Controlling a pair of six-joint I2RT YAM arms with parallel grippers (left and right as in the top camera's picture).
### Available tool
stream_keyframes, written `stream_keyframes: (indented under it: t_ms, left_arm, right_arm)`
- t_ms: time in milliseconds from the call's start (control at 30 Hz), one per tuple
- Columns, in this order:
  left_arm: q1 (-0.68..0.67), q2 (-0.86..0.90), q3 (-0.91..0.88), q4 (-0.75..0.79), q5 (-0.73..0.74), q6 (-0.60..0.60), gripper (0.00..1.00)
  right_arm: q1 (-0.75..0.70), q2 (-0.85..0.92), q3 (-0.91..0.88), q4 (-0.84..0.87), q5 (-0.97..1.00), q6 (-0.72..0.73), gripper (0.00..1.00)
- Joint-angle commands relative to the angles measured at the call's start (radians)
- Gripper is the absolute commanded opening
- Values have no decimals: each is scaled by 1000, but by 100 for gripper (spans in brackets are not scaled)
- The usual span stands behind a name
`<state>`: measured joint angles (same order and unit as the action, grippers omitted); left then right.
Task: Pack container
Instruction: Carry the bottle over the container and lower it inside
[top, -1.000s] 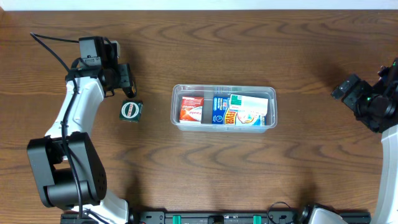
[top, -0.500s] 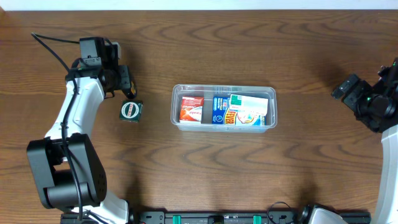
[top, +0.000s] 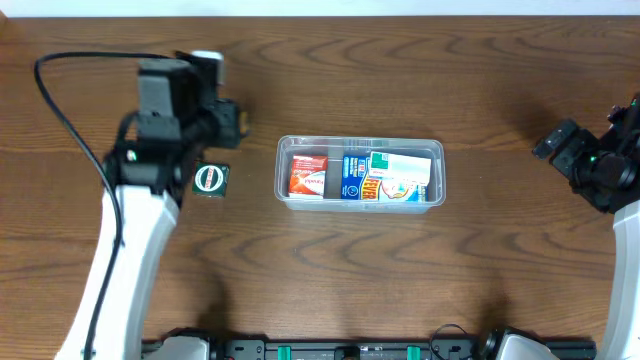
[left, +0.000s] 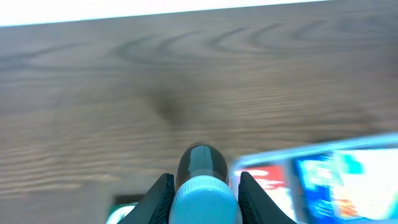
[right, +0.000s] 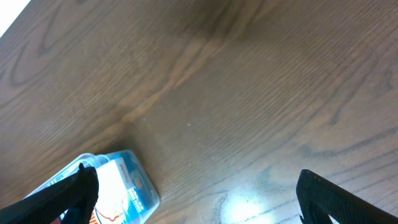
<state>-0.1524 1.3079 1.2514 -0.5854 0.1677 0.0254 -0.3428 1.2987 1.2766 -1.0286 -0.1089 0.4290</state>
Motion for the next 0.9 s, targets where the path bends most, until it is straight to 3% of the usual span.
stream_keyframes:
  t_ms: [0, 200, 367, 400, 567, 867]
  left_arm:
    - [-95, -35, 10, -22, -26, -120, 20]
    - [-267, -19, 10, -51, -32, -176, 19]
    - [-369, 32, 10, -63, -129, -259, 19]
    - [-385, 50, 10, -66, -144, -281, 15]
    - [-439, 165, 9, -53, -207, -375, 13]
    - [-469, 342, 9, 26, -292, -440, 13]
  right_arm:
    - [-3, 2, 4, -1, -4, 8, 99]
    - [-3, 2, 4, -1, -4, 8, 99]
    - [-3, 2, 4, -1, -4, 8, 99]
    - [-3, 2, 4, -1, -4, 8, 99]
    - [-3, 2, 4, -1, -4, 8, 99]
    - [-3, 2, 4, -1, -4, 8, 99]
